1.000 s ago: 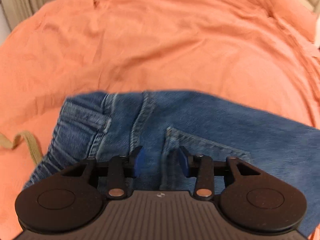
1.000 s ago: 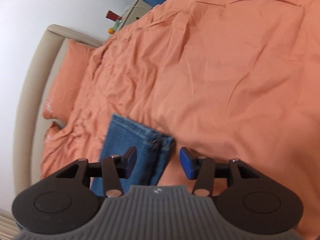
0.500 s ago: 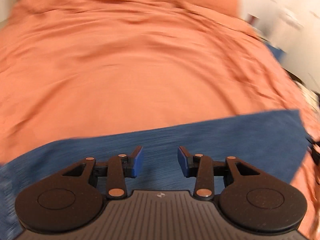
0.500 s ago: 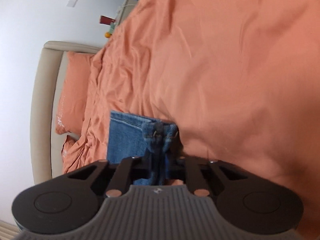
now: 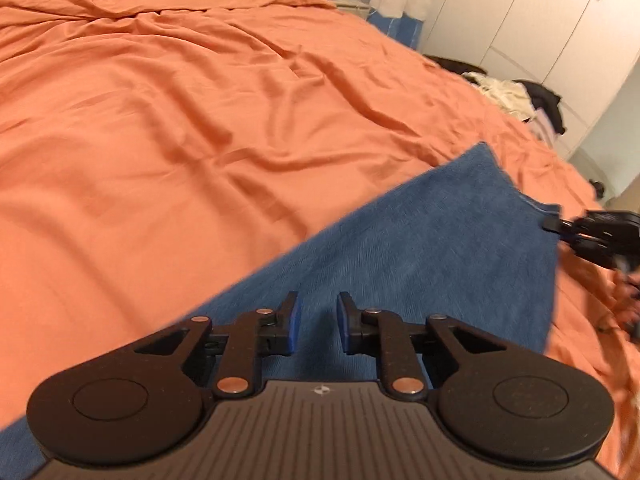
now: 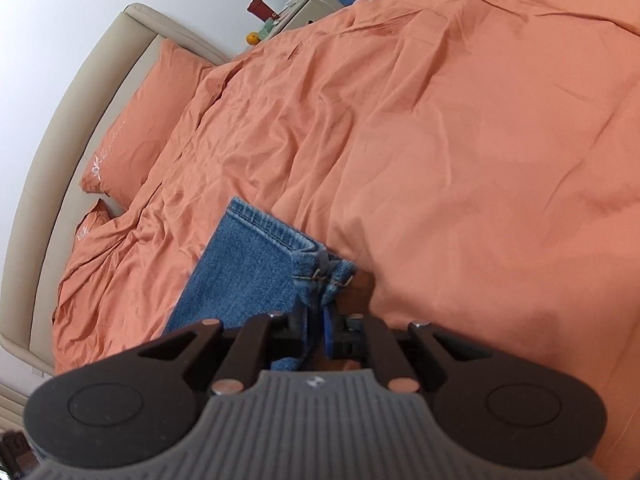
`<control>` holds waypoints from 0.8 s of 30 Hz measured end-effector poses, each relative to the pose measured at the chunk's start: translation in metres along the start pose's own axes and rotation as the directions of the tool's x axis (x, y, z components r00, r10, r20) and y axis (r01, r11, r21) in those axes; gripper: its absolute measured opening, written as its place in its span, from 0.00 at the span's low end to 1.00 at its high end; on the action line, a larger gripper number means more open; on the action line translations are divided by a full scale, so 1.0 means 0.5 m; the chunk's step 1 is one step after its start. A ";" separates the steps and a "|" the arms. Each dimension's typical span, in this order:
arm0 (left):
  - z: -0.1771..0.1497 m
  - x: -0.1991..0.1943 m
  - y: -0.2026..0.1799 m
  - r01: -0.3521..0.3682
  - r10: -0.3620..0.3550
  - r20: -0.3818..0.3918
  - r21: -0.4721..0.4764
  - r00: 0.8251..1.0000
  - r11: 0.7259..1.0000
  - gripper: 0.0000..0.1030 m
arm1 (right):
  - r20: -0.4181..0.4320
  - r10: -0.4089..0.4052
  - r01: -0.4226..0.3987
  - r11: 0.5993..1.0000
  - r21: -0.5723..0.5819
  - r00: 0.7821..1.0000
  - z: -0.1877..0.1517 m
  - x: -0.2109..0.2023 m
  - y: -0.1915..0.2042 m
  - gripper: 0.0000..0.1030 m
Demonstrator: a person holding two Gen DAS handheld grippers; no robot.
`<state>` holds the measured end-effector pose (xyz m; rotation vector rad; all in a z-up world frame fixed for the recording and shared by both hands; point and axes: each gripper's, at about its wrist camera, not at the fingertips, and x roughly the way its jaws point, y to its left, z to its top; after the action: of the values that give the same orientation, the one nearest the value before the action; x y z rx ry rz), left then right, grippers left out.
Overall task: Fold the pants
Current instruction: 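Carry the held hem with the right tool over toward the waistband, folding the legs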
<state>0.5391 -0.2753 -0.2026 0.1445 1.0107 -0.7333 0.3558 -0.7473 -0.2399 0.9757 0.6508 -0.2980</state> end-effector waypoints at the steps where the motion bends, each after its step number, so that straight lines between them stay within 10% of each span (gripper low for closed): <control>1: 0.011 0.019 -0.008 0.002 -0.002 -0.016 0.000 1.000 1.000 0.20 | -0.003 -0.001 0.001 1.000 -0.005 1.000 0.001 0.001 0.001 0.01; 12: 0.049 0.098 -0.035 -0.115 0.115 -0.074 0.006 0.991 0.993 0.12 | -0.034 -0.038 0.037 0.998 -0.041 0.999 0.008 0.008 0.009 0.01; 24: -0.113 -0.016 -0.154 0.027 -0.027 -0.094 -0.010 0.995 1.000 0.12 | 0.015 -0.032 0.034 0.986 -0.160 0.999 0.029 -0.064 0.110 0.01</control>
<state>0.4484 -0.3048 -0.2101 0.1592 1.1076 -0.7521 0.3644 -0.7311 -0.1772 0.8088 0.6695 -0.2760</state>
